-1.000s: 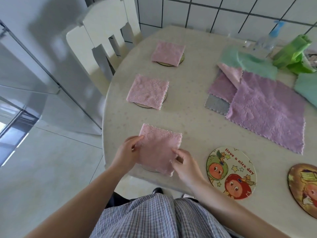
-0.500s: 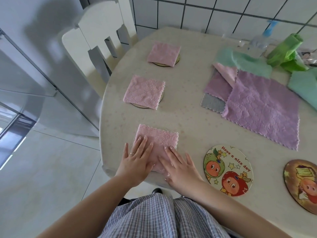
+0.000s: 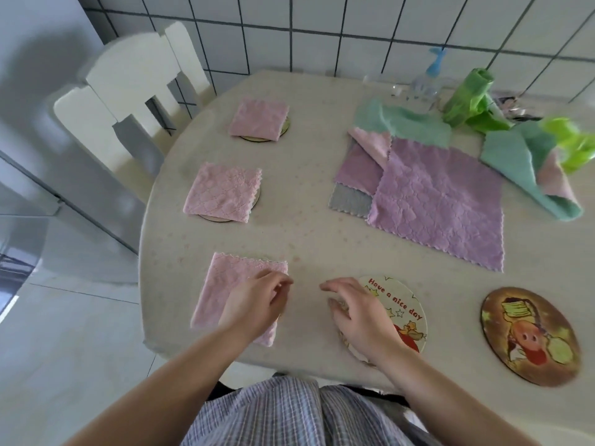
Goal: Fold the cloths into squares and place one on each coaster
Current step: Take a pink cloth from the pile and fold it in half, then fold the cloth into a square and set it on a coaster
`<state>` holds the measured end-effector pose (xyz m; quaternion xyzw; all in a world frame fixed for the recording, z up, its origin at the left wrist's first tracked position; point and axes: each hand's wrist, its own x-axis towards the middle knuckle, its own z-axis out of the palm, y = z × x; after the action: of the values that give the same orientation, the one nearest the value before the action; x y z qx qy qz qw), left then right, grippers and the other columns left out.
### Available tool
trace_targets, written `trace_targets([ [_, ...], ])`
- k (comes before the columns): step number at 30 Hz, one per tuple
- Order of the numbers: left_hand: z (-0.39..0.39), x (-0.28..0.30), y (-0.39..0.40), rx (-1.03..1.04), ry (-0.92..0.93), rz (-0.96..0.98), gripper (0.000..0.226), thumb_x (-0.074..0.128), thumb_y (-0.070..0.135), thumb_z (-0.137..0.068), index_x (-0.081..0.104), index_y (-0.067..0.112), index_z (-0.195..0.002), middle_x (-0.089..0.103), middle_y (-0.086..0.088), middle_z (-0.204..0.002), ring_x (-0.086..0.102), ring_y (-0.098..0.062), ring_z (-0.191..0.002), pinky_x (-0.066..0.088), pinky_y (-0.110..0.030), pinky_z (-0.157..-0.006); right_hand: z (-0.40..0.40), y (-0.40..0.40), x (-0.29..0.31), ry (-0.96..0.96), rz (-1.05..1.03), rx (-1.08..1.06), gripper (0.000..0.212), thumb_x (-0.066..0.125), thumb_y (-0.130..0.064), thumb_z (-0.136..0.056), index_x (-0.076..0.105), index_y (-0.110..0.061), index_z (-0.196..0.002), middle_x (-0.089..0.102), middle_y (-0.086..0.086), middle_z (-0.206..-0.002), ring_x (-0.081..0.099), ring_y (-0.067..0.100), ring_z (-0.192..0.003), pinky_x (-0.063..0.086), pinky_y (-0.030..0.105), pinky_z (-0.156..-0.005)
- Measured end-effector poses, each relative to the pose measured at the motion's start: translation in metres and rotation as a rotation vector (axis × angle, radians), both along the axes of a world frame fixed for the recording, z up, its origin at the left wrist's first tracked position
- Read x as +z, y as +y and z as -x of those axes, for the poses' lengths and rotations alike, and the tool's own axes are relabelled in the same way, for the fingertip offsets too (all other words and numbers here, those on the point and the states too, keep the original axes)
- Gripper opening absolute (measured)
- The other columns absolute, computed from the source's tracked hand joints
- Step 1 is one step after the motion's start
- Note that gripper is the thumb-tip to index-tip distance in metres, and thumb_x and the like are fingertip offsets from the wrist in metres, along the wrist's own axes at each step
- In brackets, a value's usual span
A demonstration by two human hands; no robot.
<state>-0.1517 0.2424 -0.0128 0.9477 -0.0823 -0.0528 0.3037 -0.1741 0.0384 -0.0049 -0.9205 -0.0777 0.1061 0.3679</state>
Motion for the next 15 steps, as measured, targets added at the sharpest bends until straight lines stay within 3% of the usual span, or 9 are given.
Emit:
trace_targets([
  [4,-0.019,-0.002,-0.064,-0.134,0.108,-0.014,0.021,0.05,0.024,-0.091,0.065,0.026,-0.105,0.061,0.013,-0.107,0.06,-0.007,-0.093,0.048,-0.023,-0.079,-0.009,-0.074,0.009,-0.051,0.0,-0.193,0.026,0.053,-0.017,-0.092,0.061,-0.025,-0.115,0.052,-0.019,-0.116,0.051,-0.004,-0.103,0.036,0.002,-0.082],
  [7,-0.035,0.0,-0.112,-0.27,0.129,-0.114,0.027,0.046,0.026,-0.093,0.061,0.025,-0.116,0.055,0.011,-0.124,0.052,-0.009,-0.113,0.044,-0.027,-0.094,-0.015,-0.136,0.007,0.019,0.101,-0.253,0.032,0.052,-0.024,-0.093,0.056,-0.021,-0.124,0.048,-0.012,-0.128,0.049,0.005,-0.114,0.037,0.014,-0.09],
  [10,-0.048,0.0,-0.159,-0.344,0.154,-0.205,0.037,0.046,0.032,-0.094,0.051,0.023,-0.13,0.04,0.007,-0.143,0.035,-0.012,-0.131,0.029,-0.03,-0.108,-0.017,-0.192,-0.002,0.151,0.314,-0.222,0.044,0.047,-0.032,-0.094,0.046,-0.018,-0.136,0.031,-0.002,-0.15,0.033,0.017,-0.134,0.032,0.031,-0.105],
  [15,-0.064,-0.006,-0.227,-0.436,0.141,-0.382,0.046,0.046,0.035,-0.093,0.043,0.016,-0.136,0.01,-0.002,-0.156,0.005,-0.019,-0.143,0.016,-0.04,-0.113,-0.02,-0.255,-0.009,0.271,0.41,-0.162,0.044,0.044,-0.032,-0.092,0.044,-0.018,-0.134,0.012,-0.005,-0.156,0.024,0.022,-0.138,0.031,0.037,-0.106],
])
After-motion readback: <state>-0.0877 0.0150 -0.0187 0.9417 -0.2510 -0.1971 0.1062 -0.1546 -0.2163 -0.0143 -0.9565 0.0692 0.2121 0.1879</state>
